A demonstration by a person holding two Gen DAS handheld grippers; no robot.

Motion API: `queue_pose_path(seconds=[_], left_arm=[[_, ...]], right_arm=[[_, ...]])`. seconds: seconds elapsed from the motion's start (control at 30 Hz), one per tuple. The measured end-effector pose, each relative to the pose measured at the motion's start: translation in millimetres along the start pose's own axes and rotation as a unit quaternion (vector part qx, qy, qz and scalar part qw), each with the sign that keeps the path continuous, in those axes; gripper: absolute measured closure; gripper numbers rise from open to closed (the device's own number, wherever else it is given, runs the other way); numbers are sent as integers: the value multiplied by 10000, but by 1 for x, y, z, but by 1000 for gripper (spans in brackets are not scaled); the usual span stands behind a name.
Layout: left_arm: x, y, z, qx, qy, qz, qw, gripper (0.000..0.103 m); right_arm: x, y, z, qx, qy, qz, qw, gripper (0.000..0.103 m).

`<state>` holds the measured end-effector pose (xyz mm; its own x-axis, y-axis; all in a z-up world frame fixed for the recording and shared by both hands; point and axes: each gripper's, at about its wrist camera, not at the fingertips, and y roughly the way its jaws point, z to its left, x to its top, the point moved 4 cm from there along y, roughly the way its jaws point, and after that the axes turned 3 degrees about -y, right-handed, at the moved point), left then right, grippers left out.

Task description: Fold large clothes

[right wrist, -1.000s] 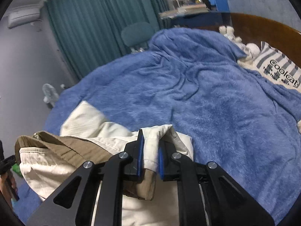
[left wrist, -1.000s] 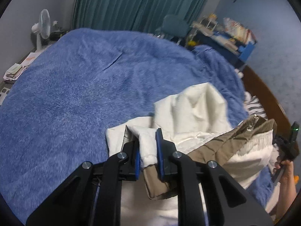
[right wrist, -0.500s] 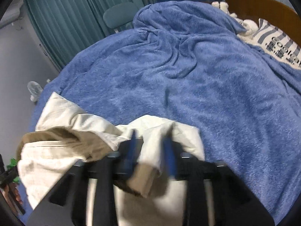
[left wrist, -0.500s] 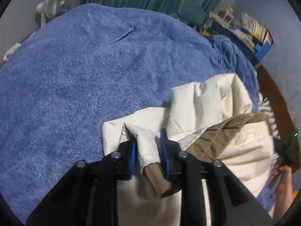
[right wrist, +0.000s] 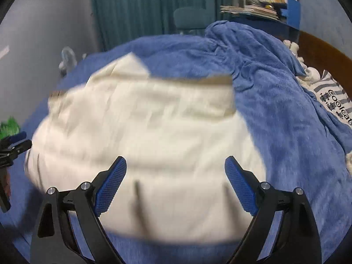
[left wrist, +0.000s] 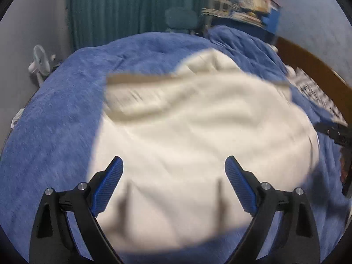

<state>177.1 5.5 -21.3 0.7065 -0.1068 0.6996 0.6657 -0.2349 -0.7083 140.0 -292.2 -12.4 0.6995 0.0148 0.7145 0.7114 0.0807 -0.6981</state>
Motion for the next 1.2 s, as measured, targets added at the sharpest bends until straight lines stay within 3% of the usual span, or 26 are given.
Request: queue_pose_path(seconds=[0.1, 0.23, 0.4, 0.5, 0.7, 0.83, 0.97, 1.07, 1.2], left_arm=[[-41, 8, -19, -8, 18, 75, 10000, 12], [-51, 31, -20, 244, -102, 163, 9995, 8], [-13, 50, -23, 276, -215, 114, 9993, 7], [19, 80, -26, 300, -84, 485, 9983, 7], [81, 139, -27, 581, 212, 803, 9949, 6], [110, 159, -13, 748, -32, 889, 9932, 6], [126, 178, 5, 999, -319, 1029, 9891, 6], [119, 198, 4, 1013, -191, 1414, 9846, 6], [111, 214, 6, 956, -226, 1521, 9835, 6]], right_arm=[[-32, -1, 6, 81, 157, 139, 9997, 11], [-44, 22, 7, 109, 264, 350, 9990, 11], [-9, 48, 18, 3, 26, 197, 9998, 6], [19, 68, 27, -4, -55, 223, 9997, 6], [79, 128, 31, -183, -71, 659, 9976, 6], [106, 157, 19, -231, 244, 785, 9963, 6], [116, 182, 12, -323, 371, 931, 9944, 6], [110, 206, 9, -200, 503, 1305, 9900, 6], [101, 220, 7, -120, 518, 1480, 9876, 6]])
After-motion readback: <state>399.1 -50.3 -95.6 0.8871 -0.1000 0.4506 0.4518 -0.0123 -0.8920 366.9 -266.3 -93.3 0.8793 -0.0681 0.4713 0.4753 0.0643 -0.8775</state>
